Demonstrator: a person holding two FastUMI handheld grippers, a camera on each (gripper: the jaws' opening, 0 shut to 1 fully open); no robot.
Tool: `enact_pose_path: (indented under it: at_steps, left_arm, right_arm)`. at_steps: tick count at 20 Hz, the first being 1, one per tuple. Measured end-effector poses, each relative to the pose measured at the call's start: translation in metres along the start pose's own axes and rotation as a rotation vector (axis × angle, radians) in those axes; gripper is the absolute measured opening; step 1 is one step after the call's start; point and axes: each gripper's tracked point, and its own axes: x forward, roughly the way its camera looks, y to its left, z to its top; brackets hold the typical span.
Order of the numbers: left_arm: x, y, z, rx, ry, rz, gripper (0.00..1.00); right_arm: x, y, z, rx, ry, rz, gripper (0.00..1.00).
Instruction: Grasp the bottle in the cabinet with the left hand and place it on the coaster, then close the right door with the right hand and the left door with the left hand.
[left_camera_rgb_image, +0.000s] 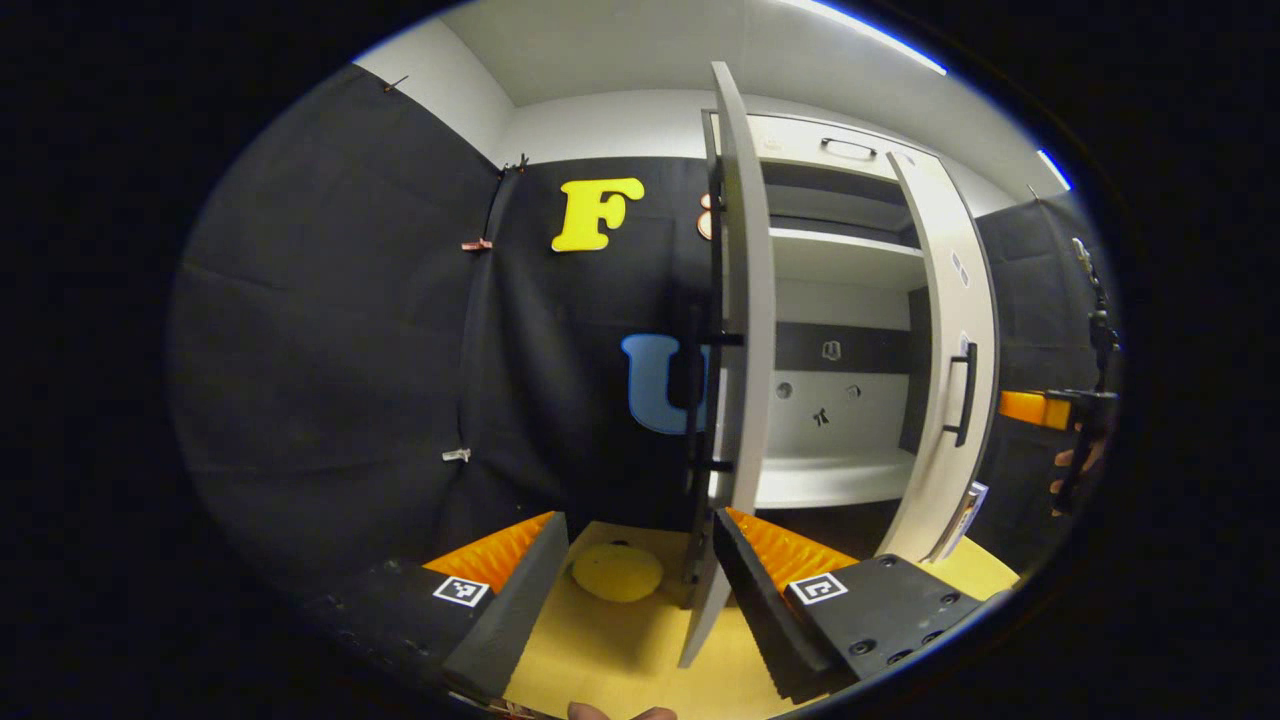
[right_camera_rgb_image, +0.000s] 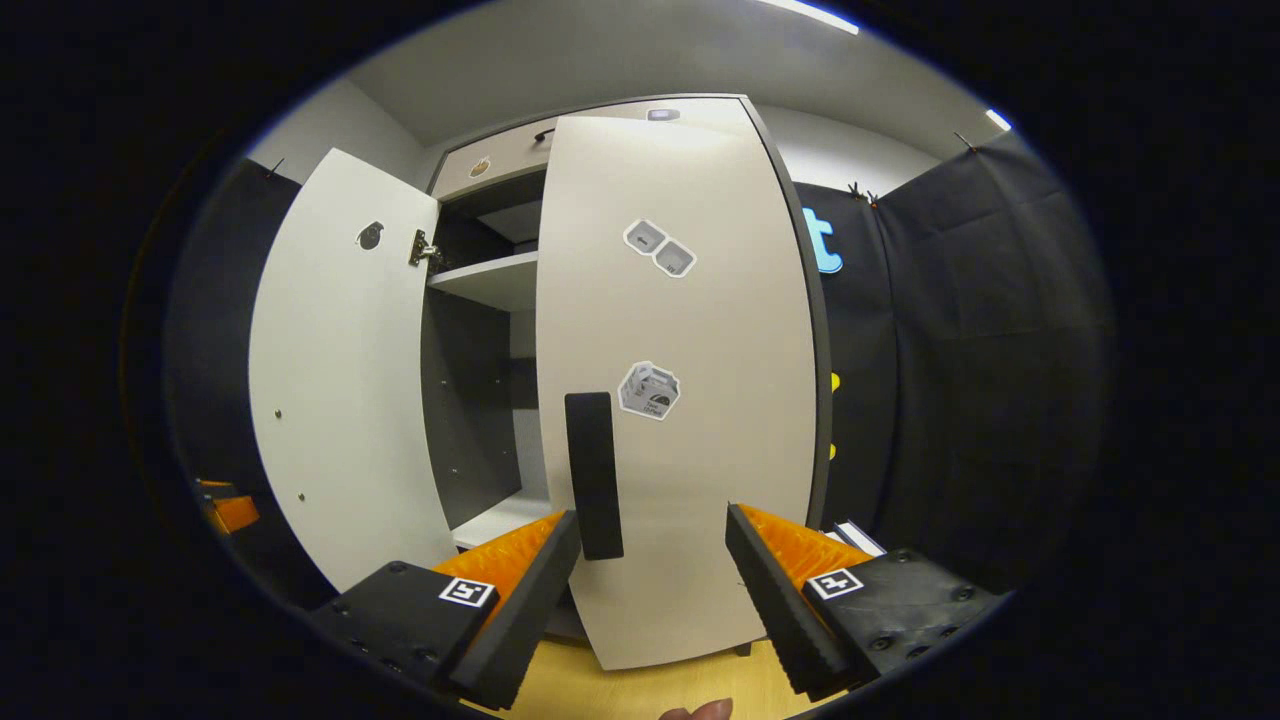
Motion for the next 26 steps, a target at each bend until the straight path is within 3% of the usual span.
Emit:
enact_pose_path:
  at_steps: [5,8,10,15,19,26]
  left_arm:
    - [0.042,0.013,0.013,0.047,-0.013,0.033,0.93]
    - [0.058,0.011,0.016,0.012,-0.019,0.018,0.93]
    - [0.06,0.008,0.016,-0.01,-0.026,0.008,0.93]
    - [0.06,-0.001,0.018,0.055,-0.025,-0.02,0.92]
    - [0.055,-0.012,0.017,0.02,-0.01,-0.015,0.92]
    - [0.044,-0.055,0.016,0.009,-0.006,-0.073,0.92]
  right_arm:
    - [-0.024,-0.006,0.0,0.001,-0.001,-0.019,0.97]
    - [-0.033,-0.019,0.0,0.004,0.006,-0.047,0.96]
    - [-0.038,-0.027,0.002,0.005,0.005,-0.063,0.96]
    - [-0.046,-0.04,0.0,0.004,0.01,-0.082,0.96]
    - [-0.049,-0.043,-0.005,-0.007,0.02,-0.071,0.96]
    - [-0.049,-0.05,-0.007,0.006,0.033,-0.069,0.96]
